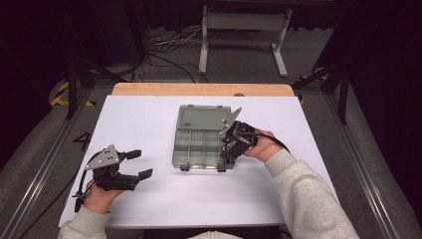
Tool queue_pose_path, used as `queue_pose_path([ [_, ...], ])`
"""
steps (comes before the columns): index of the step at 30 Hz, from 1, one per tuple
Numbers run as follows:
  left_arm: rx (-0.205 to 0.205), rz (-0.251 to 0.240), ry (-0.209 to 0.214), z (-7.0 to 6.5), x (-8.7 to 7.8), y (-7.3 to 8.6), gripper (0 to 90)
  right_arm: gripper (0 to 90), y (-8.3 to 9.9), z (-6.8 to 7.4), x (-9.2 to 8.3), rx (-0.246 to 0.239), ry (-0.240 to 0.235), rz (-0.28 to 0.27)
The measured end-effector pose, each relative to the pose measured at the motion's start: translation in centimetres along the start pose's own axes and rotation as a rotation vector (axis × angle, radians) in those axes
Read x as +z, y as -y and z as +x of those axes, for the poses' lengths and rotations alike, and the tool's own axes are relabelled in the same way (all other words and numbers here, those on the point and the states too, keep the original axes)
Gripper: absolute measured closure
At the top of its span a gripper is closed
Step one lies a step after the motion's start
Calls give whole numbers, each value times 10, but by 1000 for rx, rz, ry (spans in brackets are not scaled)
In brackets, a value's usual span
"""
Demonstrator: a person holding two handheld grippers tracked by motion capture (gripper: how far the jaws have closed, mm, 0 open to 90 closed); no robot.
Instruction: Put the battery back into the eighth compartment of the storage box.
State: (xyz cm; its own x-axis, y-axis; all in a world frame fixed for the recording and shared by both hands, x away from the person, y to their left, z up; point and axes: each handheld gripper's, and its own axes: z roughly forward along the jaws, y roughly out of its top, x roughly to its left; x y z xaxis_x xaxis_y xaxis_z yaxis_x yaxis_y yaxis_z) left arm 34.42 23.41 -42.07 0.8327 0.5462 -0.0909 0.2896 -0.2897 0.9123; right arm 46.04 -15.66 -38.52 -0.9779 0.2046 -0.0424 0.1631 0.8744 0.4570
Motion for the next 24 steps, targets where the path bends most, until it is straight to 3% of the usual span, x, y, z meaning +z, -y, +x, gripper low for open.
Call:
queue_pose_path([
  [24, 1, 1, -1, 0, 0, 0, 190, 414, 1, 5, 9, -20, -28, 27],
])
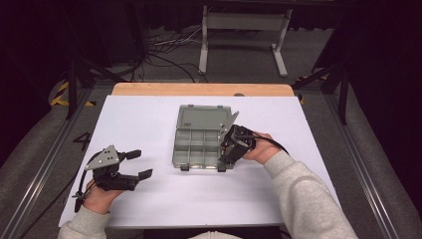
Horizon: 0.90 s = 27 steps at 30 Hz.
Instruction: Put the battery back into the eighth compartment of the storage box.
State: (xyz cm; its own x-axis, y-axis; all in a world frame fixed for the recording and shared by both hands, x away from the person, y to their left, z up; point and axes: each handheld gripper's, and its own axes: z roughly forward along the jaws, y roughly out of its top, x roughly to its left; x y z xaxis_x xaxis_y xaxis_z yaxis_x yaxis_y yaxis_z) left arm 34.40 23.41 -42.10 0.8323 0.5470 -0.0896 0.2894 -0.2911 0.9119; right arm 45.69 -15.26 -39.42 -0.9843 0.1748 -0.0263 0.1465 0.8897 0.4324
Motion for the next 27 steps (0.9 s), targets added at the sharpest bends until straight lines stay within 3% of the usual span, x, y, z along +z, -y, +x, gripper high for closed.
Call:
queue_pose_path([
  [21, -7, 3, 10, 4, 4, -1, 207, 409, 1, 1, 1, -14, 5, -9],
  [23, -9, 22, 20, 8, 8, -4, 250, 531, 5, 2, -5, 9, 17, -22],
  [24, -9, 22, 20, 8, 8, -4, 286, 531, 5, 2, -5, 9, 17, -22],
  [27, -27, 42, 32, 13, 13, -8, 359, 685, 13, 2, -16, 57, 36, -51],
])
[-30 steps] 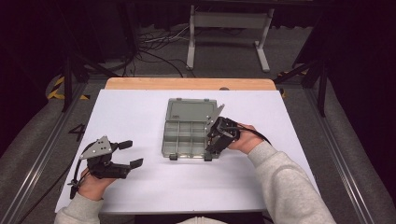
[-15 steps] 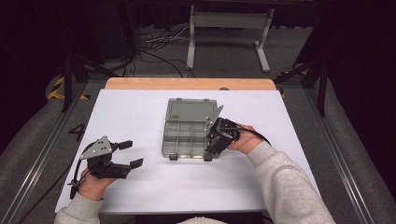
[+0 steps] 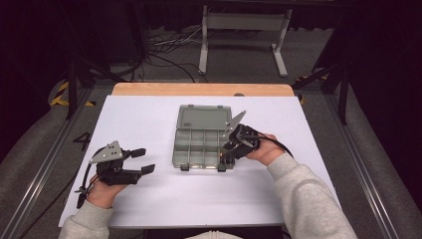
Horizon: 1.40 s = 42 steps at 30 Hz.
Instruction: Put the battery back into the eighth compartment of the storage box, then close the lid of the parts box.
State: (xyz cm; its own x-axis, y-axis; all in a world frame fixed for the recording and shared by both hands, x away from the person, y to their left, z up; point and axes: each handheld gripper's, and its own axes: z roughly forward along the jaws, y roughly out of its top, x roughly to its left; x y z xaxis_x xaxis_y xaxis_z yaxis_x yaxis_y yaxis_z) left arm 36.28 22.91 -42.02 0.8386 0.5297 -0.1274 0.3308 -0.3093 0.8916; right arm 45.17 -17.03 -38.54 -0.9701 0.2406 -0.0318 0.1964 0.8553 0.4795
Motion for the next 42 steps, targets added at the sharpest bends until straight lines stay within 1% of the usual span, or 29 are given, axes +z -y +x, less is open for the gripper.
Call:
queue_pose_path([
  [1, -2, 9, 9, 3, 2, -3, 390, 712, 2, 0, -3, 12, 10, -7],
  [2, -3, 16, 6, 6, 3, -5, 450, 758, 6, -1, -9, 36, 32, -28],
  [3, -12, 21, 1, 8, 4, -7, 505, 799, 8, -1, -13, 50, 48, -44],
  [5, -23, 29, -7, 12, 6, -12, 659, 868, 13, -2, -21, 81, 73, -65],
  [6, -7, 41, -19, 15, 8, -16, 726, 886, 15, -2, -25, 95, 78, -75],
  [7, -5, 51, -29, 16, 10, -19, 813, 900, 18, -2, -29, 115, 90, -86],
  [8, 0, 63, -33, 18, 12, -22, 865, 900, 20, -3, -31, 132, 99, -94],
  [9, -3, 77, -36, 21, 15, -25, 891, 900, 21, -4, -34, 145, 104, -99],
  [11, -11, 116, -38, 26, 23, -32, 893, 900, 23, -5, -36, 170, 114, -105],
  [12, -13, 129, -48, 28, 26, -34, 894, 900, 23, -6, -37, 179, 121, -106],
  [15, -22, 156, -60, 35, 33, -43, 894, 900, 24, -10, -38, 207, 128, -119],
  [18, -27, 165, -67, 39, 37, -47, 894, 900, 23, -13, -37, 222, 132, -130],
  [19, -31, 170, -66, 42, 39, -50, 894, 900, 23, -13, -37, 222, 132, -130],
  [20, -43, 173, -66, 44, 41, -51, 894, 900, 23, -15, -36, 232, 138, -133],
  [21, -51, 183, -66, 49, 44, -55, 893, 900, 23, -19, -34, 244, 145, -134],
  [22, -66, 183, -68, 51, 46, -56, 893, 900, 22, -21, -33, 249, 147, -133],
  [24, -78, 190, -68, 56, 50, -58, 893, 900, 22, -24, -31, 252, 150, -135],
  [27, -95, 219, -80, 64, 58, -60, 893, 900, 21, -31, -28, 268, 163, -129],
  [28, -109, 230, -85, 66, 61, -61, 894, 900, 20, -33, -28, 273, 168, -130],
  [30, -125, 249, -85, 71, 66, -62, 893, 900, 19, -37, -28, 279, 174, -129],
  [31, -125, 249, -85, 71, 66, -62, 894, 900, 19, -39, -27, 280, 175, -129],
  [32, -132, 258, -90, 76, 71, -63, 894, 900, 19, -41, -27, 286, 179, -128],
  [34, -139, 263, -88, 77, 74, -64, 893, 900, 19, -45, -24, 290, 181, -122],
  [37, -146, 262, -90, 80, 78, -68, 894, 900, 19, -48, -23, 302, 182, -113],
  [38, -138, 281, -98, 82, 81, -70, 894, 900, 19, -52, -21, 312, 186, -109],
  [39, -146, 278, -106, 83, 83, -71, 894, 900, 19, -54, -20, 314, 186, -111],
  [42, -149, 295, -112, 87, 87, -74, 894, 900, 18, -58, -20, 320, 186, -117],
])
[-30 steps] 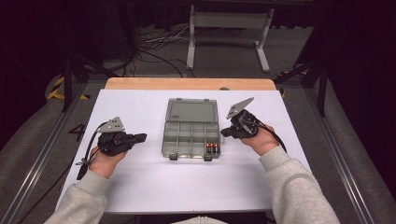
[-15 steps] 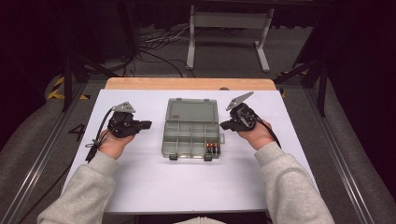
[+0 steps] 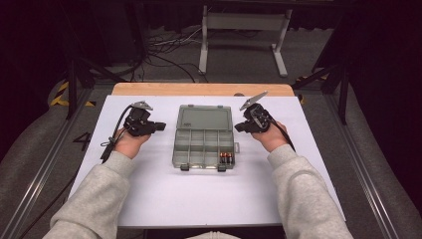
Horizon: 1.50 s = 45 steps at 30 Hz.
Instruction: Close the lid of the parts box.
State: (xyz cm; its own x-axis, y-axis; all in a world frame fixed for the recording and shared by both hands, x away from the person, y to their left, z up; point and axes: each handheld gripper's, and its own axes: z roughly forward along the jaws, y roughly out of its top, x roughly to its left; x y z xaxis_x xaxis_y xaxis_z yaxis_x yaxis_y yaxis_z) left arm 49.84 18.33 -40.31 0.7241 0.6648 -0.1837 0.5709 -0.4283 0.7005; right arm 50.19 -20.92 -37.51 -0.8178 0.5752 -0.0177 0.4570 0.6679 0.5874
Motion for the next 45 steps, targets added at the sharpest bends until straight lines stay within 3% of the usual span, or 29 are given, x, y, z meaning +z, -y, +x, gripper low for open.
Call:
queue_pose_path([
  [10, -32, 4, 5, 12, 13, -12, 894, 900, -7, -15, 3, 33, 15, -19],
  [13, -17, 16, 0, 12, 14, -15, 894, 900, -9, -21, 4, 48, 20, -31],
  [23, -40, 39, -26, 17, 26, -20, 893, 900, -6, -30, 16, 80, 25, -1],
  [30, -3, 59, -31, 16, 38, -19, 892, 900, -3, -34, 28, 90, 23, 27],
  [45, -33, 102, -25, 22, 59, -15, 892, 900, 3, -39, 53, 122, 13, 85],
])
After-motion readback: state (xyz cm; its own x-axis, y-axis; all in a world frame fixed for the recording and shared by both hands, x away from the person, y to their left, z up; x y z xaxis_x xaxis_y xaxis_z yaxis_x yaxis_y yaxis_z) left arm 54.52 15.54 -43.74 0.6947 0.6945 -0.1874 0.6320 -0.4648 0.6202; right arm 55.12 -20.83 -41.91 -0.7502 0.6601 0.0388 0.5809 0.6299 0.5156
